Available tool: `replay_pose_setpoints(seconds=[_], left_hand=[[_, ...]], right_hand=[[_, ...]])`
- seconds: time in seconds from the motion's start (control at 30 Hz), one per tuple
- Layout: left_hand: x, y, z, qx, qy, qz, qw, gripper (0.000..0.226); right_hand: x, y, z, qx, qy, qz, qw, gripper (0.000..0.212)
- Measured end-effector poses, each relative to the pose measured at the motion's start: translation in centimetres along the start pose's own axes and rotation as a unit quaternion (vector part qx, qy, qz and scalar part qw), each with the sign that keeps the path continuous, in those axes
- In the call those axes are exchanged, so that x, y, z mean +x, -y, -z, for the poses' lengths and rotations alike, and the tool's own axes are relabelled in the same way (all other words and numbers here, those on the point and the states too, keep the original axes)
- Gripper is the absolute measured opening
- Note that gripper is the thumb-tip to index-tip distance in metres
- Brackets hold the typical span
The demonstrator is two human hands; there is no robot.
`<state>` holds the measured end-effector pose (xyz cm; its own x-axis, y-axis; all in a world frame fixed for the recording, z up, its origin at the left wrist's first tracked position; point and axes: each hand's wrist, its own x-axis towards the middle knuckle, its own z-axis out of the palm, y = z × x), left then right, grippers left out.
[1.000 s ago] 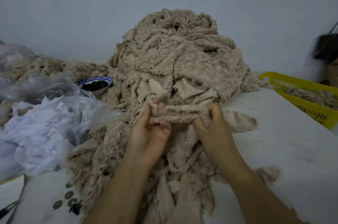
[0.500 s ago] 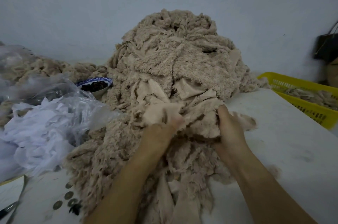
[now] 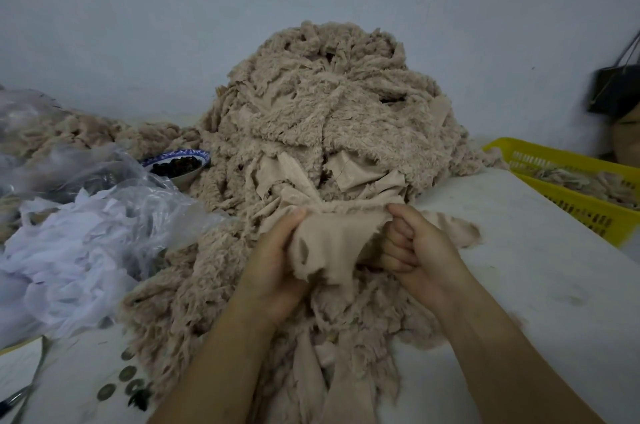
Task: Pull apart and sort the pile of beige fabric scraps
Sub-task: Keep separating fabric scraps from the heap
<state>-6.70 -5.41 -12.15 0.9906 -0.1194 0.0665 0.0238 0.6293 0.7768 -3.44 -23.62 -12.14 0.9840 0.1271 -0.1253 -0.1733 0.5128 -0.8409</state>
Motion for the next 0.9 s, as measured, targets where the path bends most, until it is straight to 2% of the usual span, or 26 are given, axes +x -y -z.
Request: replay_pose_setpoints(seconds=[0.1,0.2,0.3,0.43,0.53,0.6,0.67,0.73,0.8,0.83,0.9], left_hand=[[-0.2,-0.2,-0.1,-0.063,-0.003,-0.006,0.998,0.029],[-0.2,0.4,-0.5,-0.083,0.019,0.003,0.996,0.032],[-0.3,1.0,-0.7,-0.075,0.043,0.036,0.996,0.022],[-0.2,1.7,-1.0,-0.059,0.043,0.071,0.995,0.011],[-0.1,1.8,-1.1,-0.034,0.048,0.095,0.994,0.036],[-0.3,1.0,-0.4,-0.043,0.050,0.074,0.995,0.029],[0.0,-0.1,0.7,-0.081,0.015,0.031,0.996,0.014],[0.3,-0.2,0.9,-0.087,-0.032,0.020,0.996,0.009],[0.5,0.7,0.5,-0.069,-0.047,0.024,0.996,0.011],[0.7,1.1,0.3,-0.063,-0.044,0.025,0.997,0.015],[0.7,1.2,0.4,-0.060,-0.041,0.023,0.997,0.024]], right_hand=[[-0.1,-0.2,-0.4,0.050,0.045,-0.017,0.998,0.054],[0.2,-0.8,-1.0,0.112,-0.004,-0.030,0.993,0.054],[0.3,-1.0,-1.1,0.102,-0.069,-0.025,0.992,0.050],[0.5,-1.2,-0.9,0.111,-0.105,-0.013,0.988,0.054],[0.8,-1.3,-0.2,0.135,-0.131,-0.010,0.982,0.053],[1.0,-0.3,1.7,0.187,-0.165,-0.001,0.968,0.045],[1.1,0.7,3.7,0.202,-0.192,0.016,0.960,0.043],[1.2,0.6,3.7,0.155,-0.159,0.039,0.974,0.044],[1.0,-0.5,1.9,0.006,-0.097,0.045,0.994,0.046],[0.7,-1.0,1.0,-0.124,-0.077,0.046,0.988,0.046],[0.1,-1.6,0.2,-0.355,-0.054,0.068,0.931,0.037]])
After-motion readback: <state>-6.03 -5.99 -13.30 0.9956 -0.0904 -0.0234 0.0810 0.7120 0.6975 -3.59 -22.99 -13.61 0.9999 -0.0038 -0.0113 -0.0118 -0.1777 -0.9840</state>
